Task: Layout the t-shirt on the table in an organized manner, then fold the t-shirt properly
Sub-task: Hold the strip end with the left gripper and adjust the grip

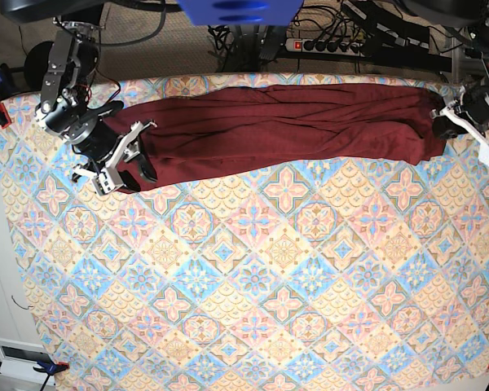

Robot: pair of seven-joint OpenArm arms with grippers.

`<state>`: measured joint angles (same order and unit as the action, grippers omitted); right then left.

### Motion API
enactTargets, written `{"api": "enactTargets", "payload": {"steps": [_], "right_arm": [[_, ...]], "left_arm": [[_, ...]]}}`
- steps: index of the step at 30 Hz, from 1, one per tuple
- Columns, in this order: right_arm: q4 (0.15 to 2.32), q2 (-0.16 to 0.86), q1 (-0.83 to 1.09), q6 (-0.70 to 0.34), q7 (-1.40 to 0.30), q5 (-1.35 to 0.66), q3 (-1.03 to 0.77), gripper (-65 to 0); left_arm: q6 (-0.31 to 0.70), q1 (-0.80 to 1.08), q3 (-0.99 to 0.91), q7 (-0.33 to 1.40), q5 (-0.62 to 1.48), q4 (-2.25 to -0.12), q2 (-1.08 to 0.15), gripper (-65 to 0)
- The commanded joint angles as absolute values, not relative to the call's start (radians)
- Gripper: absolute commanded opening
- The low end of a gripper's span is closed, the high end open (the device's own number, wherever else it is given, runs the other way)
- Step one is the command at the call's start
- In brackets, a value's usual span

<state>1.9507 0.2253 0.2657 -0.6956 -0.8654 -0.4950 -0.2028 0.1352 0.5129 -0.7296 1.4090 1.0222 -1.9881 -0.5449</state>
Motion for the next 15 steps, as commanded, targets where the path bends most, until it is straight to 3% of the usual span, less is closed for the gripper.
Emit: {"api": "enactTargets", "payload": {"steps": [1,8,15], "right_arm": [[1.966,0.237,0.255,-0.698,-0.843,-0.509,-0.208,-42.9],[1.966,0.237,0.255,-0.698,-0.843,-0.509,-0.208,-42.9],[1.966,0.237,0.255,-0.698,-0.843,-0.509,-0.208,-42.9]], "left_arm": [[0.139,0.513,-0.739,1.396,1.024,-2.000,-0.567,-54.3],[0.140,0.503,-0.739,1.396,1.035,-1.905,-0.656,-51.8],[0.142,0.433,-0.739,1.396,1.098,-1.758,-0.659,-34.0]]}}
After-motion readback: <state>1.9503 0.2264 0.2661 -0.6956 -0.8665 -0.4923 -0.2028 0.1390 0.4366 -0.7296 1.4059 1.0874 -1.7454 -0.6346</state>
